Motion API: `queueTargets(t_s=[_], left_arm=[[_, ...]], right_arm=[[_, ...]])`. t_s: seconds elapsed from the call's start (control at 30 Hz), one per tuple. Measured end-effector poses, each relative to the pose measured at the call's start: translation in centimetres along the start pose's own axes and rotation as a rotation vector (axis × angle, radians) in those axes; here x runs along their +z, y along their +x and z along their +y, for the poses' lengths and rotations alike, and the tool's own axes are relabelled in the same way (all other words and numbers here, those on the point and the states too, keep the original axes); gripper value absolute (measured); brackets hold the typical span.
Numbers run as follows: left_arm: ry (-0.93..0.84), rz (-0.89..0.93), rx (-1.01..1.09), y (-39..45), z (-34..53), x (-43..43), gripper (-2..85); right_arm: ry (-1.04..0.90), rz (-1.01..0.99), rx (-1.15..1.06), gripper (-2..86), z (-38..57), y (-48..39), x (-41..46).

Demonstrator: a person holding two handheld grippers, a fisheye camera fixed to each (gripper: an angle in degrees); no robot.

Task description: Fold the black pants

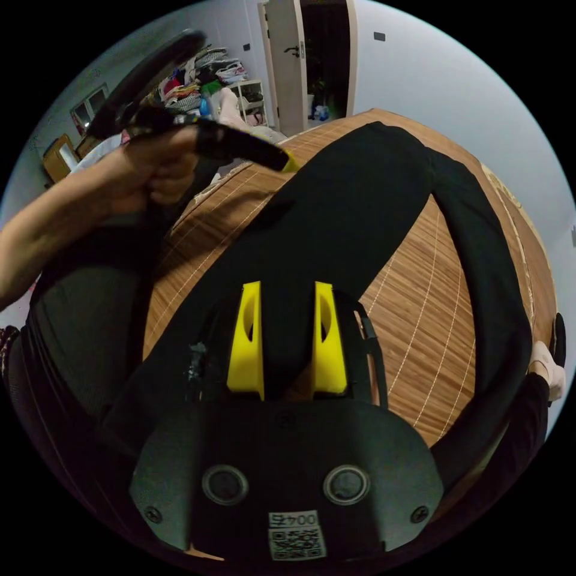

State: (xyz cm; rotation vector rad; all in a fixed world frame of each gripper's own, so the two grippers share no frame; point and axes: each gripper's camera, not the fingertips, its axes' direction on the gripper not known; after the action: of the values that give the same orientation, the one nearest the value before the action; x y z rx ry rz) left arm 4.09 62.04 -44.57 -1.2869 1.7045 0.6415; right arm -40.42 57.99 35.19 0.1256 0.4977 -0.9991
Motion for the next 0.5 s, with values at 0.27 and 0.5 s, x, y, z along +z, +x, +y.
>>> queueTargets(t_s=[0.27,0.5], left_arm=[[0.027,-0.139,0.081,-0.9,-11.5,4.0,10.1],[-0.014,-0.156,0.054,-1.6,-18.4,9.0,10.3]], right_arm=[[0.025,-0.007,0.021,13.3,1.0,0.5,-0.2],[0.032,-0.028,0.049,13.4,1.7,1.7,-0.6]])
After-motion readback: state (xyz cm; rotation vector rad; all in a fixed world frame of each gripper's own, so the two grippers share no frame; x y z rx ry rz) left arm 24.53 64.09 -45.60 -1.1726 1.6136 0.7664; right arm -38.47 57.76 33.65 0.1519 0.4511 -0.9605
